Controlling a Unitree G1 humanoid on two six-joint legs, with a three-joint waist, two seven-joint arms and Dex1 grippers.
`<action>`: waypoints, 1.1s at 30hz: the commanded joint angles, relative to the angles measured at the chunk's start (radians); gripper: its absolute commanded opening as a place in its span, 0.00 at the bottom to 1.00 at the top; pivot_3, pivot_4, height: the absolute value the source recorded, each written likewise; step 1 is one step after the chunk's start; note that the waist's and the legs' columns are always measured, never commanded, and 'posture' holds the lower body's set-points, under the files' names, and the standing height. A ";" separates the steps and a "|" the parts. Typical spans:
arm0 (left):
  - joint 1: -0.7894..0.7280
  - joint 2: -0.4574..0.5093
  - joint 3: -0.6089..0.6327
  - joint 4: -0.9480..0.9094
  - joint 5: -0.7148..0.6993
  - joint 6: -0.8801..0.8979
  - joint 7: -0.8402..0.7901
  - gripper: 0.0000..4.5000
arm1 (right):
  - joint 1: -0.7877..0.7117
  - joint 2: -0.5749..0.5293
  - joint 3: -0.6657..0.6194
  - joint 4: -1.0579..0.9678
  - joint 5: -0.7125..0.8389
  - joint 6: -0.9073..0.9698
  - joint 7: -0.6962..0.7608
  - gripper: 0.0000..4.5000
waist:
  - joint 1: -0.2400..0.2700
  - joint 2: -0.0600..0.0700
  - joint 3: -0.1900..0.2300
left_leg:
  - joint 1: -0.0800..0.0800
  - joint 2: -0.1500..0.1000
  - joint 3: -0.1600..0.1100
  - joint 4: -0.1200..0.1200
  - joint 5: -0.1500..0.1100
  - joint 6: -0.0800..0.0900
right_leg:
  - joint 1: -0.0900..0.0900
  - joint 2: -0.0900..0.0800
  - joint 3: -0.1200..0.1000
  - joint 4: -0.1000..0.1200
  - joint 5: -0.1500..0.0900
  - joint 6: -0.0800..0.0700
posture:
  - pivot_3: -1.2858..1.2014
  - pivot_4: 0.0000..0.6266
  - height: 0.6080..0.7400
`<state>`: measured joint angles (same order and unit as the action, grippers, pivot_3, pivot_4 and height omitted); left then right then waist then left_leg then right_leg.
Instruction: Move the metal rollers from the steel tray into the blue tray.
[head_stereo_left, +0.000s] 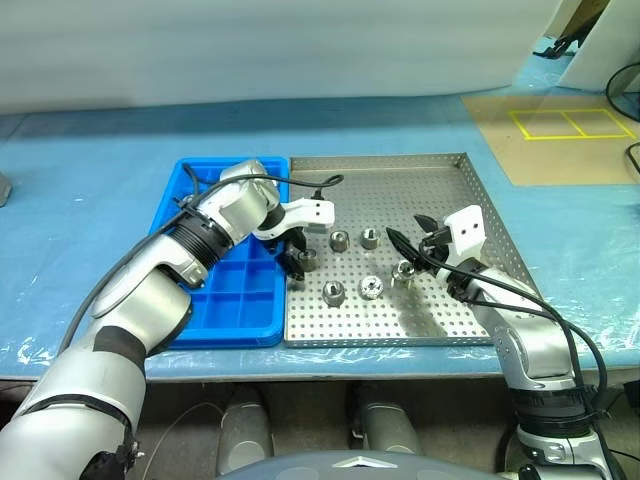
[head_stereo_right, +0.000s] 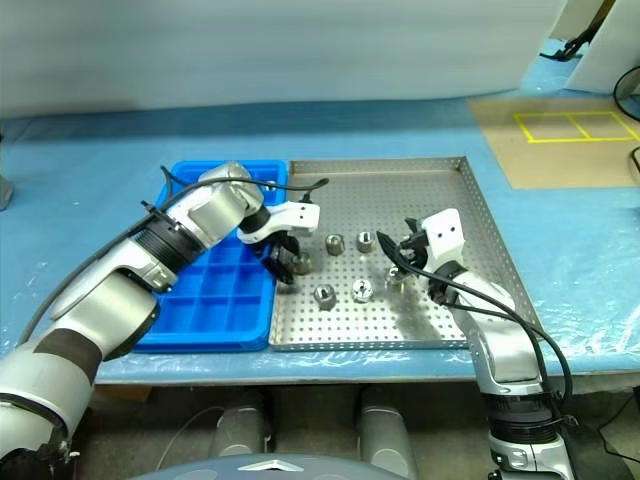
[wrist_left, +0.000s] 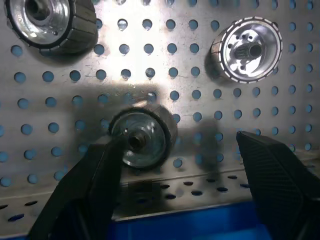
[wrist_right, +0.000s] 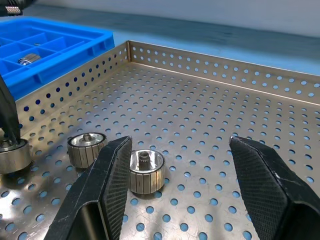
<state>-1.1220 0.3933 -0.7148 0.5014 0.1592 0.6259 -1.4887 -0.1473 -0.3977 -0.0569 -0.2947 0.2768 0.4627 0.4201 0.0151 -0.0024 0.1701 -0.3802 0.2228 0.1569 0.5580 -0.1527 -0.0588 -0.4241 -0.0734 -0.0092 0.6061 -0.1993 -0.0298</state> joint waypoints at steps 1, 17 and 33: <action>0.020 -0.001 0.004 0.015 0.023 0.001 0.023 0.84 | 0.007 -0.004 -0.005 -0.046 -0.004 -0.011 -0.002 0.71 | -0.001 0.000 0.000 | 0.000 0.000 0.000 0.000 0.000 0.000 | 0.000 0.000 0.000 0.000 0.000 0.000 | 0.38 0.24 1.00; 0.075 0.025 0.027 0.050 0.081 -0.109 0.071 0.49 | -0.006 0.001 0.003 -0.044 -0.019 -0.006 -0.012 0.72 | -0.004 0.001 -0.001 | 0.007 0.000 0.000 0.000 -0.001 0.001 | 0.006 0.000 0.000 -0.001 -0.004 0.008 | 0.38 0.24 1.00; 0.152 0.085 0.120 -0.065 0.017 -0.122 -0.003 0.30 | -0.050 0.003 0.015 -0.004 -0.030 -0.017 0.005 0.72 | -0.025 0.002 -0.001 | 0.006 0.000 0.001 -0.009 -0.001 0.001 | 0.004 0.000 0.000 -0.006 -0.001 0.002 | 0.40 0.24 1.00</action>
<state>-0.9984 0.4549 -0.5917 0.4417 0.1753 0.5049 -1.4735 -0.1756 -0.3957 -0.0443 -0.2841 0.2458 0.4641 0.4195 -0.0099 -0.0009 0.1692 -0.3742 0.2225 0.1582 0.5482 -0.1535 -0.0577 -0.4201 -0.0732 -0.0092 0.5991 -0.2006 -0.0280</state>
